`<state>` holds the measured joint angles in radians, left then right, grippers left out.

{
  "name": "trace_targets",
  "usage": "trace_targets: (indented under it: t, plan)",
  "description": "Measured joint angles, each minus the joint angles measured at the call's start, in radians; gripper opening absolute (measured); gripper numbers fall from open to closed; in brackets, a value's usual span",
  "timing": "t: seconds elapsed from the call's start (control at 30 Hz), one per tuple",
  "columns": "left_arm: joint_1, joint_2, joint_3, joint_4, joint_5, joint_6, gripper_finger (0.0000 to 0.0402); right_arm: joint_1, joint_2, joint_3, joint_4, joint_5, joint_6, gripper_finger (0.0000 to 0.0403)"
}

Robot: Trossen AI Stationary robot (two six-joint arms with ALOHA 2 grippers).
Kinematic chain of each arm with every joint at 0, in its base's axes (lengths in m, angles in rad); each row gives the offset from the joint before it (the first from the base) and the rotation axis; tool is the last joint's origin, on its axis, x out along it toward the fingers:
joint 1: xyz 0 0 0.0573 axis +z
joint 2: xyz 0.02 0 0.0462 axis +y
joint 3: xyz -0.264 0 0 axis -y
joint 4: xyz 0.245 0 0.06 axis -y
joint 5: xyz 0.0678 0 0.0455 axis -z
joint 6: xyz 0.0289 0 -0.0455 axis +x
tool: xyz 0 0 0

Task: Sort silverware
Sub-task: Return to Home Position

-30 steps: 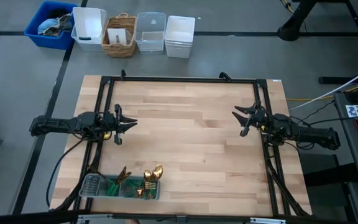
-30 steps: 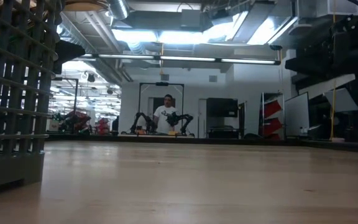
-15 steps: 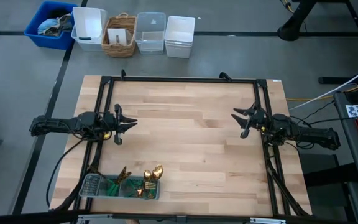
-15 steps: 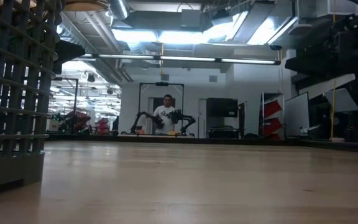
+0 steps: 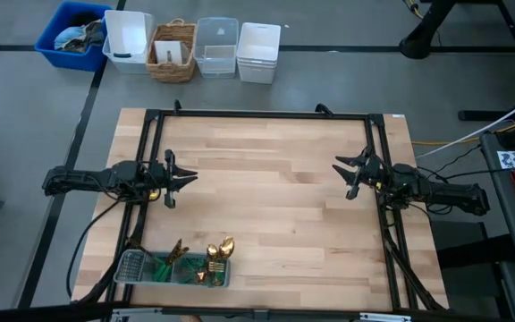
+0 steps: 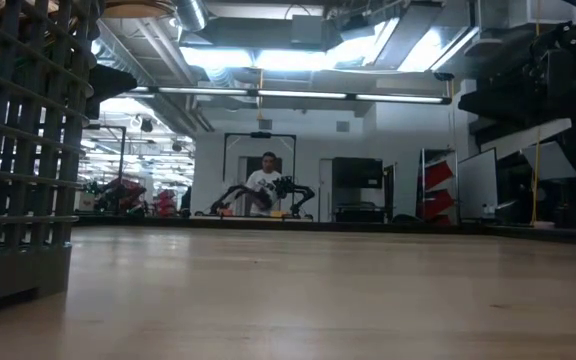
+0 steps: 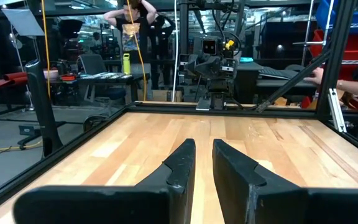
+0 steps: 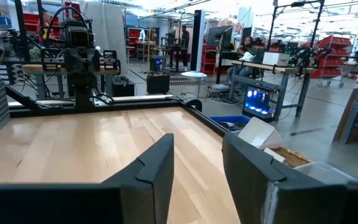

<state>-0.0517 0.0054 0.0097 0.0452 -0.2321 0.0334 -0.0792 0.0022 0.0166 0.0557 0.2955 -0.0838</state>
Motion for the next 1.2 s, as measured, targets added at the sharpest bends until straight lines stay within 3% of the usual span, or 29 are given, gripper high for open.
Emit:
trace_targets:
  t: [1.2]
  plan:
    - [0.000,0.000,0.000,0.000,0.000,0.000,0.0047,0.000,0.000,-0.001,0.001,0.001,0.000,0.0136]
